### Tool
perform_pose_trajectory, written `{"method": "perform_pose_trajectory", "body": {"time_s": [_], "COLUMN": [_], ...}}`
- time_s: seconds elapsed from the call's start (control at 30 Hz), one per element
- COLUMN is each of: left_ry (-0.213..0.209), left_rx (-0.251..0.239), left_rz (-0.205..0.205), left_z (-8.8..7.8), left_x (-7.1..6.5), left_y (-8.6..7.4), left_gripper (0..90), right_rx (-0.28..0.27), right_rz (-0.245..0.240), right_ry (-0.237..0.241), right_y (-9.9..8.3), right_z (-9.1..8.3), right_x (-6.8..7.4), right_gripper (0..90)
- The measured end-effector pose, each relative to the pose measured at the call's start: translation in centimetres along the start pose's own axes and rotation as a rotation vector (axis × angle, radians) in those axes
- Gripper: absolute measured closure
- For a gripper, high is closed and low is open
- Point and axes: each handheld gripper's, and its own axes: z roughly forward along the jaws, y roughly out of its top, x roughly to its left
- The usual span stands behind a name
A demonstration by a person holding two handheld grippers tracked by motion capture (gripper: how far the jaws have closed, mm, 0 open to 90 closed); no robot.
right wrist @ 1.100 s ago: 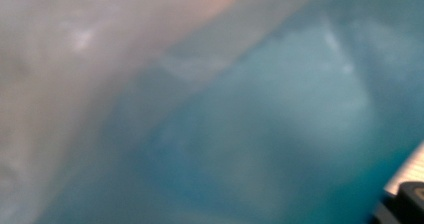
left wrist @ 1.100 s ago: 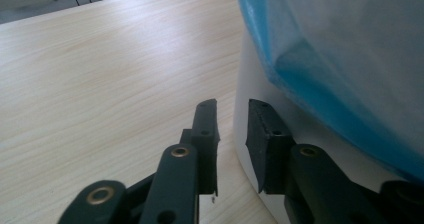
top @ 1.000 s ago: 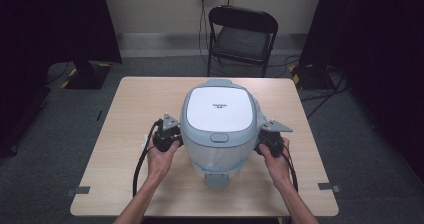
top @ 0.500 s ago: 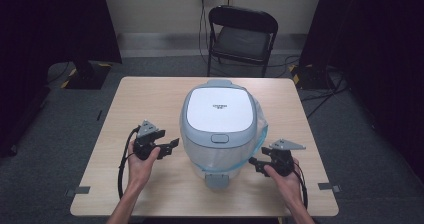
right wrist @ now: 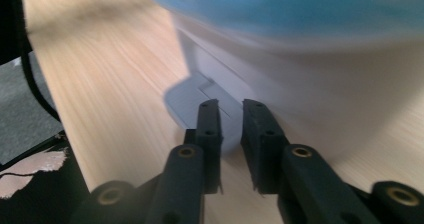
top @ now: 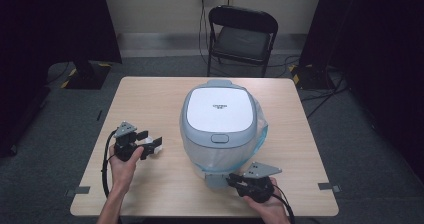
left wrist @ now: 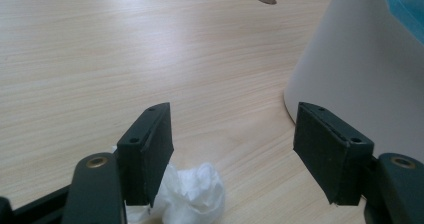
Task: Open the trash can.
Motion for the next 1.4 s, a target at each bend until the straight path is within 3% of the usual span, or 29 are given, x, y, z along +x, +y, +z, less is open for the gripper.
{"method": "perform_pose_trajectory", "body": {"time_s": [0.23, 0.3, 0.37, 0.43, 0.87, 1.0, 1.4], "left_ry": [0.019, 0.017, 0.022, 0.020, 0.038, 0.066, 0.069], "left_rx": [0.012, 0.017, 0.020, 0.019, 0.008, 0.010, 0.016], "left_rz": [0.020, 0.017, 0.021, 0.016, -0.022, -0.026, -0.054], "left_z": [0.2, 0.3, 0.3, 0.3, -0.4, -0.8, -1.0], "left_x": [0.0, 0.1, 0.1, 0.2, 1.3, 1.9, 3.0], "left_y": [0.0, 0.0, -0.1, -0.1, -0.4, -0.5, -0.7], "left_gripper": [31.4, 31.4, 31.4, 31.2, 31.1, 30.9, 30.5], "right_rx": [0.024, 0.012, 0.025, 0.016, 0.003, 0.020, 0.042], "right_rz": [-0.024, -0.032, -0.070, -0.067, -0.073, -0.064, -0.052], "right_ry": [0.031, 0.031, 0.011, 0.006, -0.024, -0.035, -0.036], "right_y": [0.3, 0.3, 0.3, 0.3, -0.2, -0.4, -0.9], "right_z": [2.2, 2.6, 3.2, 3.6, 3.9, 4.2, 4.8], "right_x": [0.3, 0.3, 0.7, 0.7, 0.8, 0.8, 0.6], "right_gripper": [84.9, 85.0, 84.6, 85.1, 85.9, 86.7, 86.7]}}
